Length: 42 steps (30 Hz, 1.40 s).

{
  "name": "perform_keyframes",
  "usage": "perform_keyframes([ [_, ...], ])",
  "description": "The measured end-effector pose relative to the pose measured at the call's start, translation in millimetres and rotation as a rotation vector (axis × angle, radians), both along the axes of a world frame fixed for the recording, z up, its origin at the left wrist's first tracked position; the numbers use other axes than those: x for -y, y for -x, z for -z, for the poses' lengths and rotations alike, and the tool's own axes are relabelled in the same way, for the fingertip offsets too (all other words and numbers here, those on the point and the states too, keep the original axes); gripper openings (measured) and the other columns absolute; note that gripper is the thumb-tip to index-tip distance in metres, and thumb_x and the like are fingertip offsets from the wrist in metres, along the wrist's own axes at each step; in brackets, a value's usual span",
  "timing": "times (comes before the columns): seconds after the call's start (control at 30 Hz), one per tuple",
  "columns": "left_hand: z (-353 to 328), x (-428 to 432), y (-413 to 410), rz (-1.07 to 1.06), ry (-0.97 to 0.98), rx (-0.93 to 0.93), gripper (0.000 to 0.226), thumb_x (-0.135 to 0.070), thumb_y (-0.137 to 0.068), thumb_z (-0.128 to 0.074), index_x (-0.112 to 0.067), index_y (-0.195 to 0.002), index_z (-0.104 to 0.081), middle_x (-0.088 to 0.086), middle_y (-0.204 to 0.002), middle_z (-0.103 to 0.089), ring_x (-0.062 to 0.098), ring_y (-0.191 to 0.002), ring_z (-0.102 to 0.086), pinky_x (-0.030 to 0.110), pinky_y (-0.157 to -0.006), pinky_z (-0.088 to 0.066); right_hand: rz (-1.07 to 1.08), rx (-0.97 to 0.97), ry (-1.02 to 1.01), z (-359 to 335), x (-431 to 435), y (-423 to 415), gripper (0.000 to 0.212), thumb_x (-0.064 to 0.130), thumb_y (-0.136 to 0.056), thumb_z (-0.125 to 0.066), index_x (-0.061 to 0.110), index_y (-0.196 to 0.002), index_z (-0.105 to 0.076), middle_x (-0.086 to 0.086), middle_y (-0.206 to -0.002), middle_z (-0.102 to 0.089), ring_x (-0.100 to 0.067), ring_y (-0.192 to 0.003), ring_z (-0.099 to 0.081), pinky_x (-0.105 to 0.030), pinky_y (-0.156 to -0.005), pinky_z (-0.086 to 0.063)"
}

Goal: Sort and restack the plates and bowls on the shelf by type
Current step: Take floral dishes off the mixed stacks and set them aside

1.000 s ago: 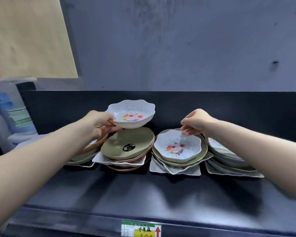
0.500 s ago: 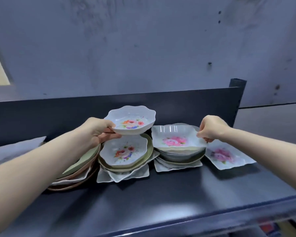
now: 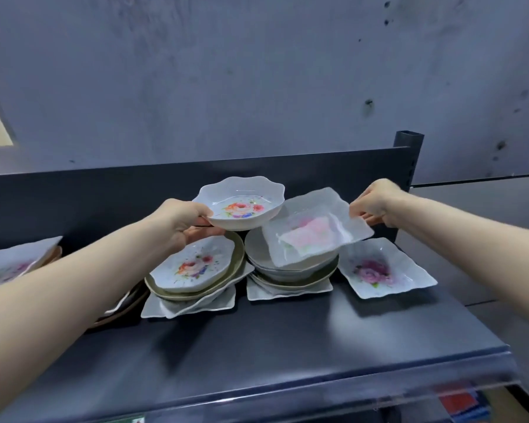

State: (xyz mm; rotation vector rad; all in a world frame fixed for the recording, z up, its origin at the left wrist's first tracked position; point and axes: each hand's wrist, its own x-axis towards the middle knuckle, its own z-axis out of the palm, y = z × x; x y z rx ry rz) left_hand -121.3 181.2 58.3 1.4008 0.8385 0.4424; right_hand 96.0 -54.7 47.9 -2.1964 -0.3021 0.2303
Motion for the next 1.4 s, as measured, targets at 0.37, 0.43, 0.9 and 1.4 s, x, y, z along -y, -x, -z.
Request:
perform_keyframes([
  [0.37,4,59,-45,0.008,-0.006,-0.011,0.024,0.008,-0.088,-0.05,0.013,-0.112,-0.05,0.027,-0.086,-0.063,0.03,-0.042,-0.066,0.034,-0.05,-0.058,0.181,-0.067,-0.036,22,126,-70,0.031,-0.013,-0.075,-0.062,-0.02,-0.104,-0.061,-0.015,-0.07,-0.057,-0.022,-0.051,-0.055,-0.017,-0.032,-0.046],
  [0.43,7,67,-51,0.005,-0.009,-0.014,0.022,0.008,-0.088,-0.049,0.013,-0.11,-0.05,0.027,-0.085,-0.062,0.03,-0.04,-0.065,0.032,-0.047,-0.058,0.181,-0.085,-0.011,36,135,-78,0.028,-0.013,-0.075,-0.061,-0.02,-0.103,-0.062,-0.016,-0.071,-0.057,-0.022,-0.051,-0.054,-0.017,-0.032,-0.044],
  [0.9,18,100,-58,-0.09,-0.021,-0.082,0.014,0.007,-0.088,-0.052,0.01,-0.102,-0.05,0.02,-0.099,-0.049,0.039,-0.073,-0.063,0.034,-0.047,-0.058,-0.109,0.219,0.459,114,103,-102,0.018,0.002,-0.063,-0.06,0.011,-0.07,-0.074,-0.008,-0.073,-0.071,-0.03,-0.074,-0.067,-0.026,-0.057,-0.048],
  [1.4,21,107,-44,-0.159,-0.002,-0.07,0.023,0.008,-0.088,-0.052,0.012,-0.111,-0.051,0.021,-0.095,-0.055,0.035,-0.061,-0.065,0.03,-0.043,-0.057,-0.207,0.388,0.719,100,114,-98,0.014,-0.006,-0.068,-0.056,0.007,-0.069,-0.051,-0.008,-0.07,-0.057,-0.027,-0.064,-0.051,-0.025,-0.053,-0.04],
])
